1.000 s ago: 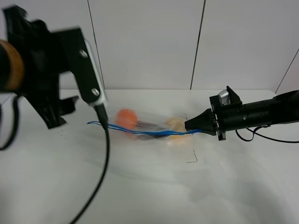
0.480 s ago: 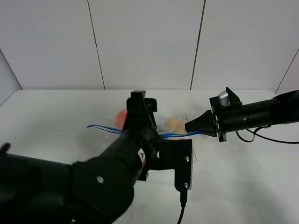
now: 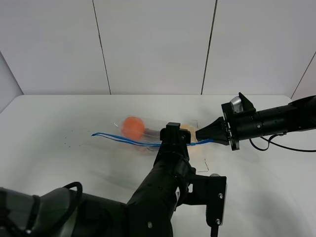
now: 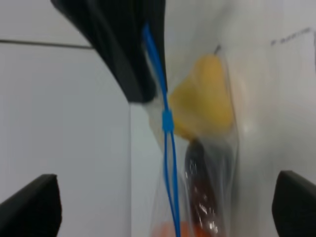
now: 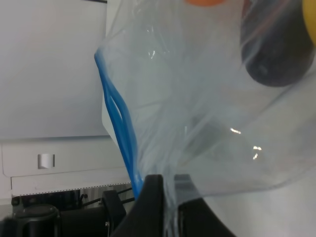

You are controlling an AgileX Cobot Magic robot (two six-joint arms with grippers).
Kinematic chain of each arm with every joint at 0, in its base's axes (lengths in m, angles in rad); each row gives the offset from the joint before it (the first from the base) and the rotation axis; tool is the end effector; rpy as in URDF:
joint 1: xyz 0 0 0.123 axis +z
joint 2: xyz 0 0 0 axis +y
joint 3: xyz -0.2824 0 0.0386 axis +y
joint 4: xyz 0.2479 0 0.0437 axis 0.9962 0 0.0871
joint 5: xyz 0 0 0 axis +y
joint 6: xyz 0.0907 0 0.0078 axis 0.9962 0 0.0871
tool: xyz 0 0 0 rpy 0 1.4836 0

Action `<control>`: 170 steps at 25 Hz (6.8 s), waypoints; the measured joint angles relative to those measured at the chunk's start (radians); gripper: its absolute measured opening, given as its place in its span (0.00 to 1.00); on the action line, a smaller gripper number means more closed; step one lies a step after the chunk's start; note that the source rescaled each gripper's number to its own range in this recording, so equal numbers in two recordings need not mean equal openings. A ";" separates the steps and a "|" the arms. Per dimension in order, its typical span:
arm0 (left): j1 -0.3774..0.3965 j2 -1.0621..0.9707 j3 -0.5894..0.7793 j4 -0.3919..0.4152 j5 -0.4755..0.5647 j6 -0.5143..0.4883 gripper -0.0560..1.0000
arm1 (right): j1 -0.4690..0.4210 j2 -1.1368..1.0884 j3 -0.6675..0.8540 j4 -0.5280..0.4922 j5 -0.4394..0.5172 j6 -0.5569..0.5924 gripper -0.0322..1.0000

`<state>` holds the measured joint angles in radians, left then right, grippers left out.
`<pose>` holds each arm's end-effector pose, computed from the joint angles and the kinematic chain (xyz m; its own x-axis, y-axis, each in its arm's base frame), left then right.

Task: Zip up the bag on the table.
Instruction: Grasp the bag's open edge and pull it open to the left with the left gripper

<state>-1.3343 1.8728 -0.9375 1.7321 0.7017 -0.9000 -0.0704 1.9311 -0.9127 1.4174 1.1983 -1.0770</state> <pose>0.1399 -0.3327 0.1617 0.3932 0.9054 -0.1600 0.5233 -0.0773 0.8486 0.3174 0.0617 0.1513 -0.9779 0.1050 -0.1809 -0.1253 0.3989 0.9084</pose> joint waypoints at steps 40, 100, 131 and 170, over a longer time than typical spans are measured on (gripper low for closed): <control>0.117 0.077 -0.115 0.007 -0.183 0.007 0.43 | 0.000 0.000 0.000 -0.016 0.001 0.008 0.03; 0.164 0.078 -0.143 -0.027 -0.260 0.090 0.05 | 0.000 0.000 0.000 -0.009 0.001 0.008 0.03; 0.256 -0.105 0.114 -0.206 -0.115 0.272 0.05 | 0.008 0.000 0.000 -0.026 0.018 0.008 0.03; 0.550 -0.179 0.246 -0.198 -0.138 0.272 0.05 | 0.008 0.000 0.000 -0.023 0.015 0.008 0.03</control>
<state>-0.7842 1.6940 -0.6913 1.5337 0.5641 -0.6277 -0.0621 1.9311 -0.9127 1.3944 1.2133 -1.0692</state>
